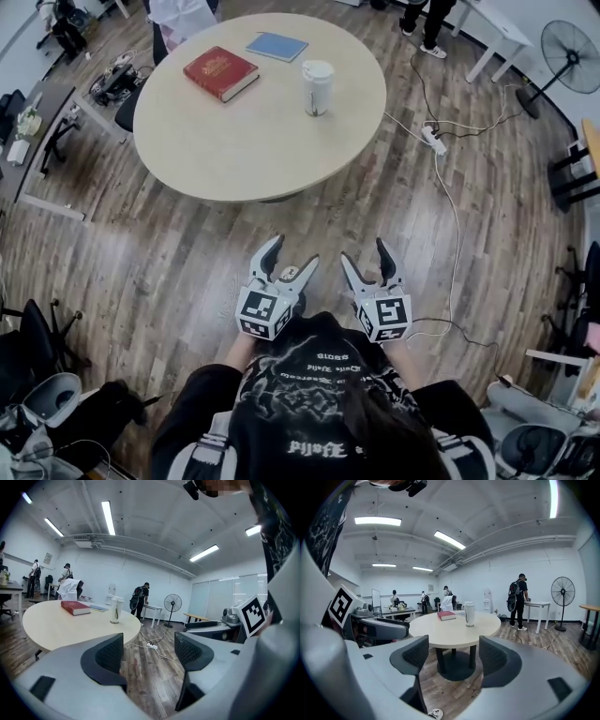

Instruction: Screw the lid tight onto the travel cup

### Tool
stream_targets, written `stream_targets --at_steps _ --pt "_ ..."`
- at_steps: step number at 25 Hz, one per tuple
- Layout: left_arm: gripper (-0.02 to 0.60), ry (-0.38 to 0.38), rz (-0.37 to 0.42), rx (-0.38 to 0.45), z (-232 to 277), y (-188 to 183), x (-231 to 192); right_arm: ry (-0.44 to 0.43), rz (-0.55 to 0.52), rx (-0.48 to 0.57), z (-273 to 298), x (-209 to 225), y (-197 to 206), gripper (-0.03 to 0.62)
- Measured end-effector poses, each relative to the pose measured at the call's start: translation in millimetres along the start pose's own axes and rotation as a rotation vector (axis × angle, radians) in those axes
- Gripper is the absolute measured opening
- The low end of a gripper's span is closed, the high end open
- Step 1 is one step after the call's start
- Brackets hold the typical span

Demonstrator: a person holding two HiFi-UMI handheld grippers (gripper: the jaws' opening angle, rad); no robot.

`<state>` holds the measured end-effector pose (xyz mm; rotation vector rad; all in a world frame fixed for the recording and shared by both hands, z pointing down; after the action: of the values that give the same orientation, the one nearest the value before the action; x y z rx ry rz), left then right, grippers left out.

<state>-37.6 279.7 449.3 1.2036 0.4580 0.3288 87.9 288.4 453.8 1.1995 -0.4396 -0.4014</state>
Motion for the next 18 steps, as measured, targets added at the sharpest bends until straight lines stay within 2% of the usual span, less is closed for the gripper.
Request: stream_targets --at_steps 4,9,13,18 --pt "0.344 0.044 0.000 -0.013 34.1 -15.9 -30.1 0.058 0.025 -0.002 31.4 14.1 -13.9 0.324" --pt "0.344 0.095 0.012 -0.016 75.6 -35.0 -62.8 0.089 0.036 -0.008 76.1 23.3 -28.9 0.324" --pt "0.344 0.159 0.038 -0.019 101.0 -44.5 -78.4 0.136 0.051 -0.009 99.8 26.6 -33.6 0.324" --pt "0.344 0.187 0.045 -0.035 119.9 -52.3 -88.3 0.152 0.069 -0.023 117.3 31.5 -37.3 0.324"
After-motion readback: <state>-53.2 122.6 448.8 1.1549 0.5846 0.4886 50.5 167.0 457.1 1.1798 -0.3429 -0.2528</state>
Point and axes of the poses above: the fingertips, and each gripper's own axes: z forward along the fingers, x to its right, y out of its underside, the point moved 1 cm from there along -z, backward along the fingers, and after that the axes turned 10 degrees about -y, right-handed, at the moved point
